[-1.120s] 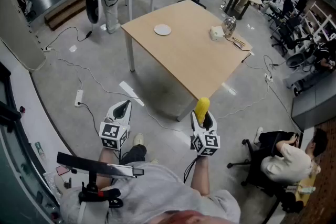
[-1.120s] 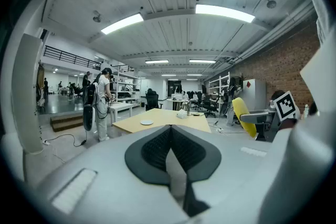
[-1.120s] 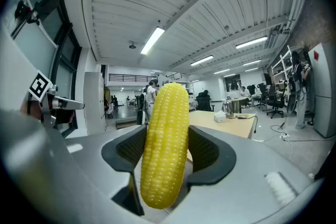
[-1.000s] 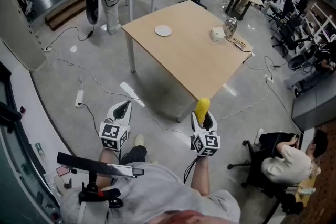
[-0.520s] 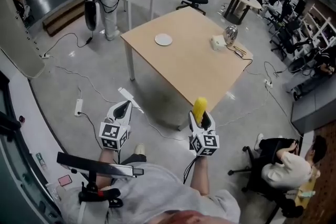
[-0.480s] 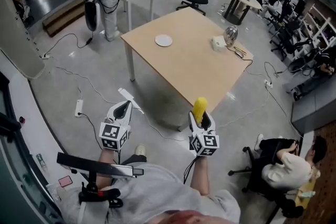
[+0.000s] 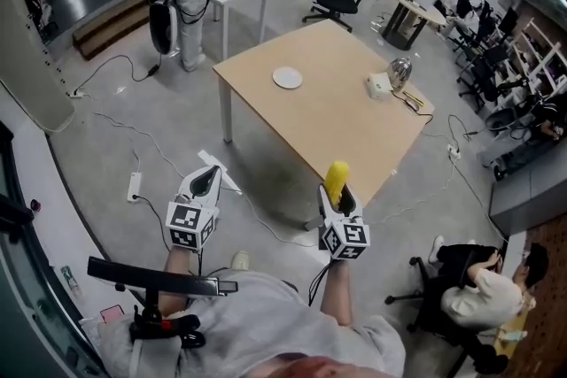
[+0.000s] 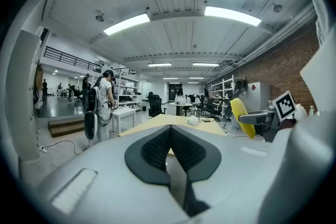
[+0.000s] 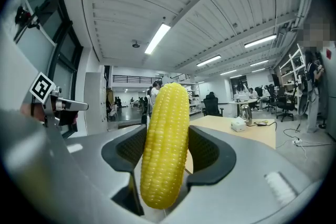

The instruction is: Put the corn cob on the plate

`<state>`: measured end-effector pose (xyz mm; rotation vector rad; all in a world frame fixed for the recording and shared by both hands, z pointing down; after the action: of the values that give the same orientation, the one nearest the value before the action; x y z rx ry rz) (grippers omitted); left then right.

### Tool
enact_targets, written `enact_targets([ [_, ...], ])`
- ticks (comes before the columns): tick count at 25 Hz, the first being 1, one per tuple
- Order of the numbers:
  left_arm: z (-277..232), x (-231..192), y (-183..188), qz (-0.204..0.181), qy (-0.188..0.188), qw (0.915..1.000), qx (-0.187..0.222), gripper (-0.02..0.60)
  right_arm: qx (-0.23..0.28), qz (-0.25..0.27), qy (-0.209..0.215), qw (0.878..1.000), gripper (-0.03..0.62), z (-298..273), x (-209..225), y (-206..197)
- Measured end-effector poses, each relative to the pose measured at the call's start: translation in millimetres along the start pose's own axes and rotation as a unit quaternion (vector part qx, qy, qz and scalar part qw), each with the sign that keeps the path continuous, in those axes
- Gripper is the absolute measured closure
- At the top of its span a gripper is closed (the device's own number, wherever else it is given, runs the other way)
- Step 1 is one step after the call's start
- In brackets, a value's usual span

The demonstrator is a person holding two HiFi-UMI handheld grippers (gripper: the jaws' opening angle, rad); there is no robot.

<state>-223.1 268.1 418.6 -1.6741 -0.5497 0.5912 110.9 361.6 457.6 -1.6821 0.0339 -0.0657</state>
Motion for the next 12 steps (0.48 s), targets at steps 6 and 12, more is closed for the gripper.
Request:
enact_targets([
  [6, -8.8, -32.2, -2.8, 0.004, 0.000, 1.0000, -0.002, 0.561, 0.002, -0.007, 0.002, 1.000, 0.341, -27.1, -19.2, -0.1],
  [12, -20.2, -48.9, -7.2, 0.013, -0.003, 0.9999, -0.006, 0.561, -0.014, -0.018, 0.001, 1.000, 0.342, -43.4, -18.8, -5.7],
])
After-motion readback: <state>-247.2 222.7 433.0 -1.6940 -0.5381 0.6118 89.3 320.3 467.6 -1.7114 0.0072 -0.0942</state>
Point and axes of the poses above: the fingertips, and each gripper's own axes: z backward along the fingers, x to its right, y out of its top, the point moved 7 cm from there along z, backward along the fingers, and after that the axes turned 4 degrees about z, right-handed, at the moved point
